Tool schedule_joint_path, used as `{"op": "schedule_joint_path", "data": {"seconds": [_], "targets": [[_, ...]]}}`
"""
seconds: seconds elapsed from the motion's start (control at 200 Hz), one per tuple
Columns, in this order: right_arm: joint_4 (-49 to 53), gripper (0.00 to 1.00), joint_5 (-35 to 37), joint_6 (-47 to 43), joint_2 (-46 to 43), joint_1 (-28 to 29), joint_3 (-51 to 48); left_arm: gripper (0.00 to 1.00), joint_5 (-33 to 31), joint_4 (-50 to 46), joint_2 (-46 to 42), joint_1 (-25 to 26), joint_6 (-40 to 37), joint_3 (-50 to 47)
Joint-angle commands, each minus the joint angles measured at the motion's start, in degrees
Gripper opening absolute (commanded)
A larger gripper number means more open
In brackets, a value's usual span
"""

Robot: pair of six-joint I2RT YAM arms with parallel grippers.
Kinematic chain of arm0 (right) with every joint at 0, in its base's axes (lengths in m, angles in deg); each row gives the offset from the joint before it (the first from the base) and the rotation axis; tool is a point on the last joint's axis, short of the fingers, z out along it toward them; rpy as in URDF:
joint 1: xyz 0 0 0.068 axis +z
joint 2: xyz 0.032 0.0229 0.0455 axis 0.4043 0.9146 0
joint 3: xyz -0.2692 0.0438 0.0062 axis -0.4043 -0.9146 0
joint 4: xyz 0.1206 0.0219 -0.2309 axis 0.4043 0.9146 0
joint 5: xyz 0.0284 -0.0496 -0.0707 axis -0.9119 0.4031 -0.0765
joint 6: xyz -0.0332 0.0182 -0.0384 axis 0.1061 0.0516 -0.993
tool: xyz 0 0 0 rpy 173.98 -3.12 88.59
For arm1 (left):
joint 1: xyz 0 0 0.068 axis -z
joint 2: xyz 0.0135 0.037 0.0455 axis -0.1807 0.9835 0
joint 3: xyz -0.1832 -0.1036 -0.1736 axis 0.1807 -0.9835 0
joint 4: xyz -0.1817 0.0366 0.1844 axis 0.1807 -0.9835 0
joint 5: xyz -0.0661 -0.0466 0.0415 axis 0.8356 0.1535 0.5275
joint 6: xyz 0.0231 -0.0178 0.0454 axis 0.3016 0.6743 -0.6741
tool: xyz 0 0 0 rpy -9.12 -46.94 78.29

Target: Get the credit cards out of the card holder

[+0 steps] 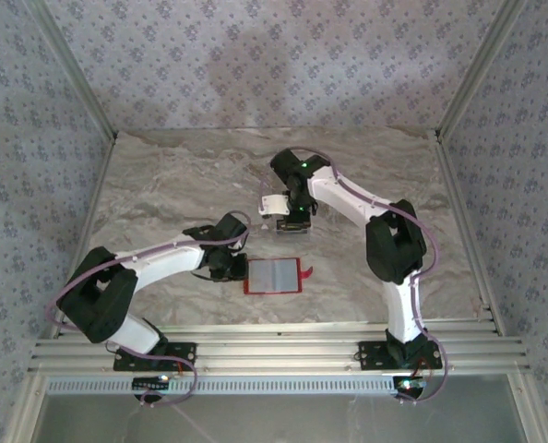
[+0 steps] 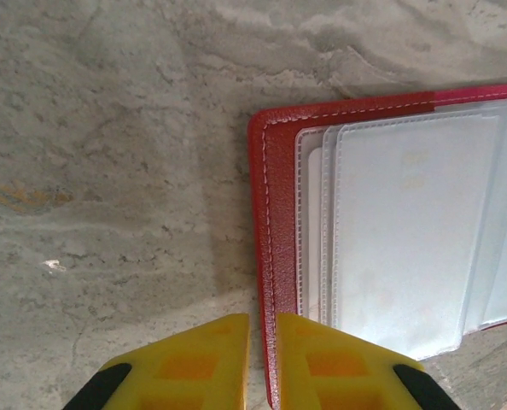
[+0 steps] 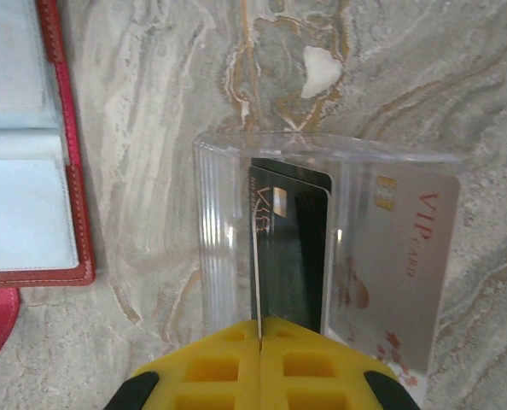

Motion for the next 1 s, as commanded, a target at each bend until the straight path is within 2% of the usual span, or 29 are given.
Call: {"op": "schedule_joint_path", "data": {"seconds": [0.0, 0.155, 0.595, 0.79, 0.994], "targets": [[4.55, 0.00, -2.76, -5.51, 2.56, 0.27, 0.60, 0.17, -0.05, -0.31, -1.46, -0.27, 0.25, -0.20], [4.34, 0.00, -2.27, -5.49, 2.21, 0.46, 0.78, 0.17, 0.07, -0.32, -1.53, -0.41, 0.24, -0.12], [5.67, 0.00, -8.29, -4.54, 2.98, 0.88, 3.09, 0.17, 0.23, -0.29, -1.38, -0.36, 0.32, -0.11], [6.17, 0.00, -2.60, -2.61, 4.19, 1.49, 5.68, 0.17, 0.26, -0.40, -0.94, -0.45, 0.11, 0.56], [7.41, 0.00, -1.33, -1.94, 4.57, 2.85, 7.12, 0.17, 0.47, -0.40, -0.73, -0.47, 0.19, 0.67]]}}
